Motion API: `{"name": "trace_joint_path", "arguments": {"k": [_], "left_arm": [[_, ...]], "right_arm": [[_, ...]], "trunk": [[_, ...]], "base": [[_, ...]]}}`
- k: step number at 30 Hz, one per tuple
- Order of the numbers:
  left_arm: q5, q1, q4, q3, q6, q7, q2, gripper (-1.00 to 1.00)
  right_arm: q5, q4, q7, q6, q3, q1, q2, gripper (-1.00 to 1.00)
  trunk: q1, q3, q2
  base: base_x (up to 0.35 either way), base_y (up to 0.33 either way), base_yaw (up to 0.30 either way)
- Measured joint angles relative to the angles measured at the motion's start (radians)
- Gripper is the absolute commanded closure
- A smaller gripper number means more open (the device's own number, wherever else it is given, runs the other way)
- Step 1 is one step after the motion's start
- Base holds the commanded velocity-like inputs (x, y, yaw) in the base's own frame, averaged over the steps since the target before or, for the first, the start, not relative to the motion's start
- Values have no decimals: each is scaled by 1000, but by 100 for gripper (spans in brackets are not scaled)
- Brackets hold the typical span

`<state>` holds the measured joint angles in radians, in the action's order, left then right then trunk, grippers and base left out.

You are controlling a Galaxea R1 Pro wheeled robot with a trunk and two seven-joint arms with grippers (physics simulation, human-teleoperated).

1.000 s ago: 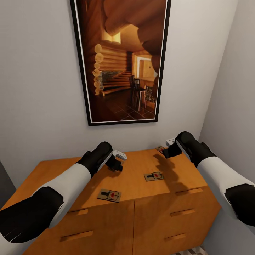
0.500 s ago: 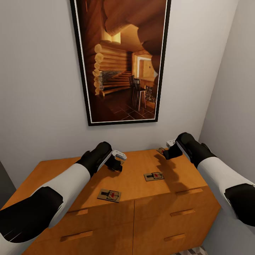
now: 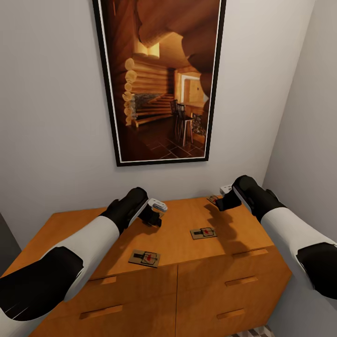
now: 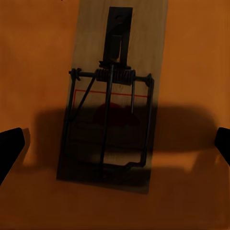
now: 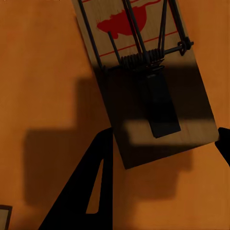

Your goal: Take the four mousetraps from the cabinet in the bathroom and place them on the bathroom floor. Make sure all four end up on the same floor surface, and ensure that at least two of them are either under or directly next to the same bathroom sink.

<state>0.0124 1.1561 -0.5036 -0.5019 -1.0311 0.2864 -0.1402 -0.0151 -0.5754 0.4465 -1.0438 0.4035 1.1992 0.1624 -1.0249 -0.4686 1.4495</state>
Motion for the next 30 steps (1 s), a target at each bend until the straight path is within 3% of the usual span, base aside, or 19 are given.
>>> {"name": "trace_joint_path", "arguments": {"k": [26,30], "left_arm": [[-3,0,-1,0,-1,-1,0,100],[-18,0,-4,-3,-8,1,-4,100]], "right_arm": [[0,0,2,0,0,1,0,100],[0,0,2,0,0,0,0,100]], "trunk": [[0,0,0],[0,0,0]], "base": [[0,0,0],[0,0,0]]}}
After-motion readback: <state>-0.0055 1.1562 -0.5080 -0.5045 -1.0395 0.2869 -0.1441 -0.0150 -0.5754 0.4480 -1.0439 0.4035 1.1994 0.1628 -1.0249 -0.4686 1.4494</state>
